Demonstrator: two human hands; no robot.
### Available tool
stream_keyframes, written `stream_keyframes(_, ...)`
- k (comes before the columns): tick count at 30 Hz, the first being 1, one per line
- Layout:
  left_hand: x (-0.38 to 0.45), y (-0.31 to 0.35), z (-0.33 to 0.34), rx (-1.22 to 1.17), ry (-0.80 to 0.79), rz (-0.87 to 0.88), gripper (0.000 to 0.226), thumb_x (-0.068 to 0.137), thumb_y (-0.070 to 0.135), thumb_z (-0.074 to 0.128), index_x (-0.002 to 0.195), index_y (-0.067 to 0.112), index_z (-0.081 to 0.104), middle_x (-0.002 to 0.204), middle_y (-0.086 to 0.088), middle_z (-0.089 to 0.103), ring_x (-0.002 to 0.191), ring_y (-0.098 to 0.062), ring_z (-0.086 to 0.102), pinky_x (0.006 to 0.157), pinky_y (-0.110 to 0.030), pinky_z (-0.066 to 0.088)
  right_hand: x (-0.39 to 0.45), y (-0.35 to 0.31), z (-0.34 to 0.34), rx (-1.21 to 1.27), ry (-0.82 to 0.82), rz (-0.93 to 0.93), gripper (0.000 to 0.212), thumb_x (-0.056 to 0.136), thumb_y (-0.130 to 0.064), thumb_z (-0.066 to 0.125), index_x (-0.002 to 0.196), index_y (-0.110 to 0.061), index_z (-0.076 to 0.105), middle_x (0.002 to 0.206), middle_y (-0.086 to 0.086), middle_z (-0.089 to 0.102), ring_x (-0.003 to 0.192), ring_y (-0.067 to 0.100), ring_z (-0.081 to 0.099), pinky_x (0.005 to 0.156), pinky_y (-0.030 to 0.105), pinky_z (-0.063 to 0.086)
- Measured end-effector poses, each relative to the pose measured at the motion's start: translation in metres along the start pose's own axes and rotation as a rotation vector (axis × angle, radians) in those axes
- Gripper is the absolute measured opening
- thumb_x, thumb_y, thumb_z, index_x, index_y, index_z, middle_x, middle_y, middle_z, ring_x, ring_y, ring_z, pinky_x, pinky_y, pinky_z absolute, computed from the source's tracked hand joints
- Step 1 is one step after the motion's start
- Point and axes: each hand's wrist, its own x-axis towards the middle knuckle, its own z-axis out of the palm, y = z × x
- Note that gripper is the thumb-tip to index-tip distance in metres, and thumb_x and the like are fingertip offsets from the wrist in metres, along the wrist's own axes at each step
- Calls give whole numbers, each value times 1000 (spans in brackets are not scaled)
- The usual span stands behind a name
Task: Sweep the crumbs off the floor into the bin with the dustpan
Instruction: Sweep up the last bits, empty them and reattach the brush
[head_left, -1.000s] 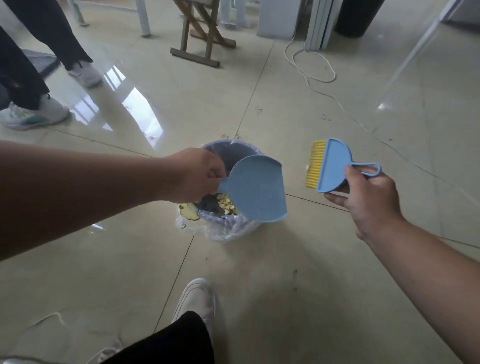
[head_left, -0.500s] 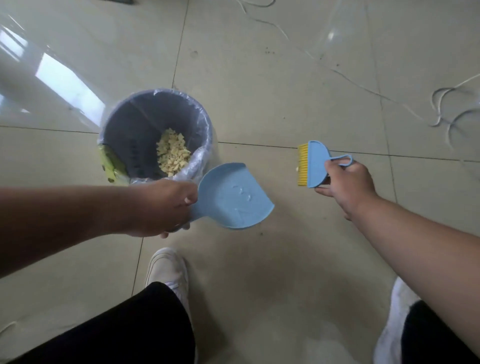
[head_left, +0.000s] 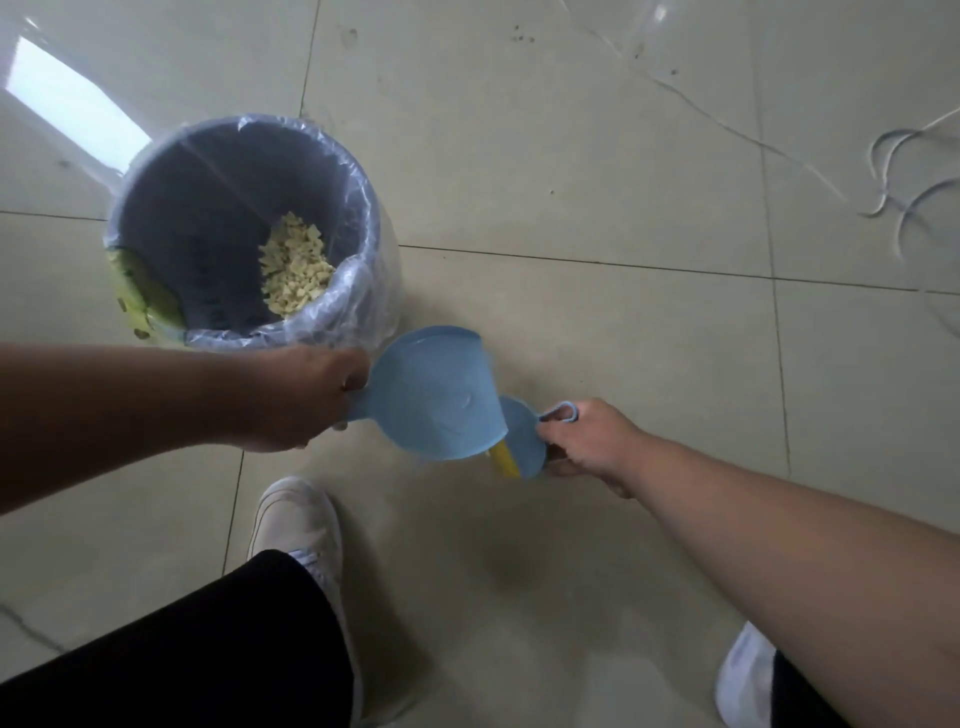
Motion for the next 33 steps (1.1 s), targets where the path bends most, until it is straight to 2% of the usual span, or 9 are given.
stream_keyframes(3,0,1,-8,-111,-12,-8,13,104,31,52,93,26,57,91,8,76,63,-13,75,61,-35,61,9,7,21,119,-59,43,8,98,-5,66,92,-4,70,108,32,73,88,37,75,77,51,65)
stream_keyframes(8,8,8,-13,-332,41,-37,11,106,17,51,101,20,60,92,4,79,62,-21,75,57,-40,61,26,0,8,283,74,54,14,101,-2,59,89,-8,61,99,25,69,81,32,71,64,47,65)
stream_keyframes(11,18,16,-12,-305,75,-21,12,104,16,51,99,23,59,92,4,79,63,-20,76,63,-50,64,36,2,-25,263,188,48,4,94,-7,65,91,-6,69,104,27,74,88,36,76,73,52,64)
stream_keyframes(14,29,26,-11,-333,97,-2,19,102,10,50,94,25,58,91,1,78,62,-23,76,61,-52,64,40,2,-56,255,264,37,7,95,-10,66,99,-6,70,107,26,75,93,37,77,71,44,64)
stream_keyframes(17,41,35,-13,-253,99,4,18,102,14,50,92,28,57,90,4,78,60,-17,75,61,-48,64,43,1,-82,285,312,26,3,99,-10,64,100,-8,66,109,25,74,97,36,76,66,39,63)
stream_keyframes(21,54,46,-16,-210,89,8,15,102,20,49,96,31,58,91,5,76,63,-14,76,63,-43,65,48,0,-111,304,351,13,2,100,-10,61,101,-10,64,112,26,74,96,37,76,74,45,64)
stream_keyframes(26,68,57,-16,-167,53,15,12,103,26,48,103,32,58,93,7,74,67,-12,76,65,-37,64,40,-8,-135,381,277,3,7,103,-7,57,108,-6,61,110,24,72,93,37,74,78,47,63)
stream_keyframes(29,82,64,-10,-133,69,18,10,102,26,48,98,27,58,90,3,73,64,-13,75,63,-41,63,38,-15,-154,368,484,-90,6,97,-11,62,95,-8,66,103,21,76,82,29,77,74,47,65)
stream_keyframes(33,113,74,2,-66,101,-6,12,100,29,49,90,25,55,85,-1,73,66,-20,73,66,-47,63,35,-19,-181,128,757,-140,17,81,-27,58,80,-13,68,86,16,77,74,29,78,73,53,65)
